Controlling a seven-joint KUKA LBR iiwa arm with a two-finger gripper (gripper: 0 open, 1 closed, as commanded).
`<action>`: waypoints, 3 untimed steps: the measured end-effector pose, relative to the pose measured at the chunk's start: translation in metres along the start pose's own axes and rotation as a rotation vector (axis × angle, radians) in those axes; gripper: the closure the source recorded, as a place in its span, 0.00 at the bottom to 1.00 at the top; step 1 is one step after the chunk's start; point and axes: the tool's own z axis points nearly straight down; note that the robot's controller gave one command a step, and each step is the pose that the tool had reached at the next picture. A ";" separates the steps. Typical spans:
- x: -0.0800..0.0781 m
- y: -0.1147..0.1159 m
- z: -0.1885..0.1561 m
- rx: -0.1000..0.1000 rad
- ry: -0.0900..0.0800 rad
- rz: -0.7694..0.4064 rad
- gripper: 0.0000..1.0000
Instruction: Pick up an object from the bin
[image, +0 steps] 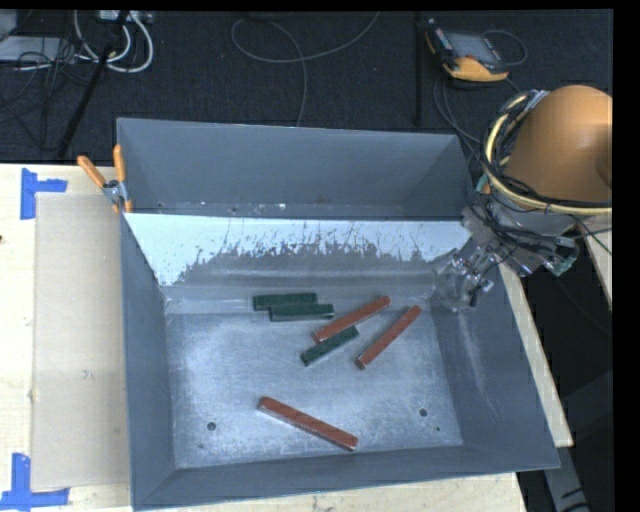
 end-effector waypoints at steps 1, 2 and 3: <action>0.001 0.002 0.005 -0.008 0.005 0.002 0.00; -0.022 0.029 0.076 -0.015 0.011 0.088 0.00; -0.019 0.035 0.147 -0.014 0.008 -0.309 0.00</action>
Offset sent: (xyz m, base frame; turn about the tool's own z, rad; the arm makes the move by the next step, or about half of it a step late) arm 0.0000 0.0000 0.0000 0.0000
